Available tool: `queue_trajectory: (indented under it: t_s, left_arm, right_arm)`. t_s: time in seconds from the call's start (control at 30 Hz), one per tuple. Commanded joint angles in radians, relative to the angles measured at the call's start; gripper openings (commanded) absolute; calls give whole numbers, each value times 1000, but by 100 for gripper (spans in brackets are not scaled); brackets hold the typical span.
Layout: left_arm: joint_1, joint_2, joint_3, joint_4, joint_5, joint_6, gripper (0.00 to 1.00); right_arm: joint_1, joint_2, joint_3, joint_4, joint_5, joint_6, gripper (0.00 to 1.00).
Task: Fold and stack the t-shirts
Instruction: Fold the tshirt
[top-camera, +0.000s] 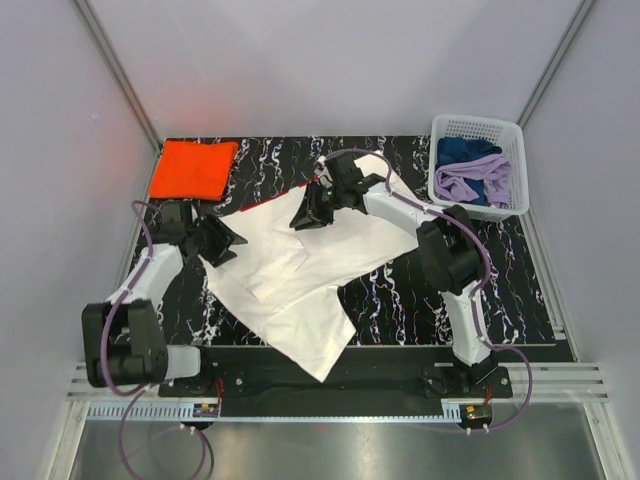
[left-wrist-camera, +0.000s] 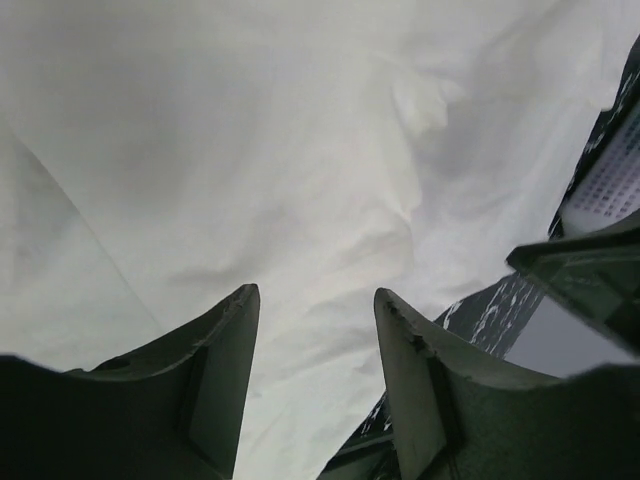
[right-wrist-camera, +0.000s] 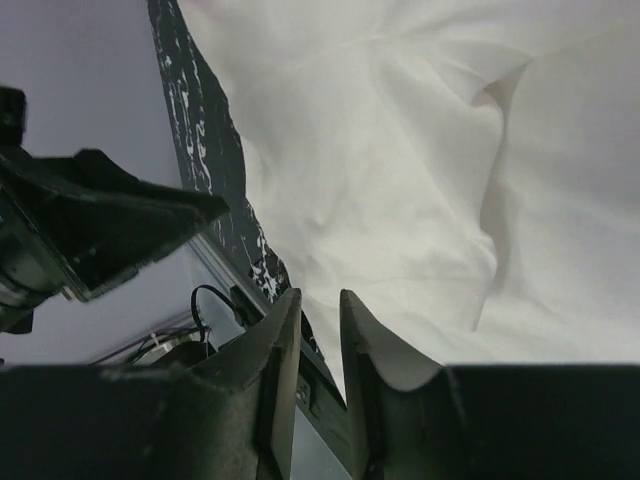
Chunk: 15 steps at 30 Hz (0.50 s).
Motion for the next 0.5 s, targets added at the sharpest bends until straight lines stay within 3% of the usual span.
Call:
queue_trajectory:
  t_s: [0.0, 0.27, 0.47]
  left_arm:
    - [116, 92, 64, 99, 69, 36, 54]
    - [220, 280, 162, 139, 111, 90, 52]
    - [255, 303, 185, 110, 45, 131, 49]
  right_arm:
    - [40, 84, 24, -28, -60, 33, 28]
    - [24, 64, -216, 80, -22, 31, 21]
    - [8, 91, -160, -22, -40, -24, 20]
